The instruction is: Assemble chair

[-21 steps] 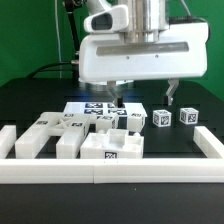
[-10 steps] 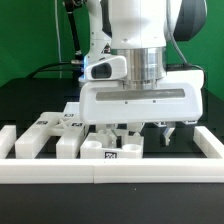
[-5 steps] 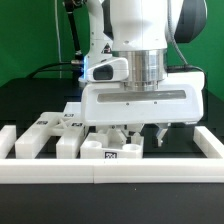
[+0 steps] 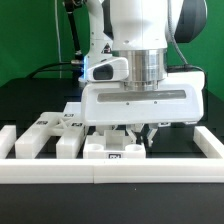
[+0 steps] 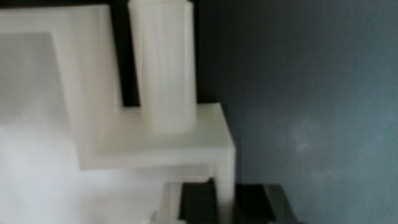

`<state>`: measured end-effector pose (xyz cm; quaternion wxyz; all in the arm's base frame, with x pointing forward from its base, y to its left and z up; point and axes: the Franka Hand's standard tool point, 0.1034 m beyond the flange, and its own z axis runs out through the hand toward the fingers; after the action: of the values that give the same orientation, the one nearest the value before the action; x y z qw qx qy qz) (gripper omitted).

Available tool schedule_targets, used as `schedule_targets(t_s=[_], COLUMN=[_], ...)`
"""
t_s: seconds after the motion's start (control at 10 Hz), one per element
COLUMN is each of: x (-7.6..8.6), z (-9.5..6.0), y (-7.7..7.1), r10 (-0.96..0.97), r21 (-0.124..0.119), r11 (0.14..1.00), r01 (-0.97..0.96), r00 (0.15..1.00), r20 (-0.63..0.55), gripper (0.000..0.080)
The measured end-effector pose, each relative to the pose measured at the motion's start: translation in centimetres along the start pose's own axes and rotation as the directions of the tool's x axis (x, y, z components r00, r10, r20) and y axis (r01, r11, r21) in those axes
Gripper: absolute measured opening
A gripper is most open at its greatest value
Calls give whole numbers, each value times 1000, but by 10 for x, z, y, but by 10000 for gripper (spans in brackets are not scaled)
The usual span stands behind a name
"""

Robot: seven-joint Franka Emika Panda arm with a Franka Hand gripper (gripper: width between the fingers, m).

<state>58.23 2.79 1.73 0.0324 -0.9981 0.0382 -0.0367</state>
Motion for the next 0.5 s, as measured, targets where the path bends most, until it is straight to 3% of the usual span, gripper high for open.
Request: schedule_targets(t_s=[0.5], x=[0], z=[0], y=[-1], r10=[-2], r21=[0], r11=[1000], r01=[2], r00=[1000], r20=[0], gripper=[34])
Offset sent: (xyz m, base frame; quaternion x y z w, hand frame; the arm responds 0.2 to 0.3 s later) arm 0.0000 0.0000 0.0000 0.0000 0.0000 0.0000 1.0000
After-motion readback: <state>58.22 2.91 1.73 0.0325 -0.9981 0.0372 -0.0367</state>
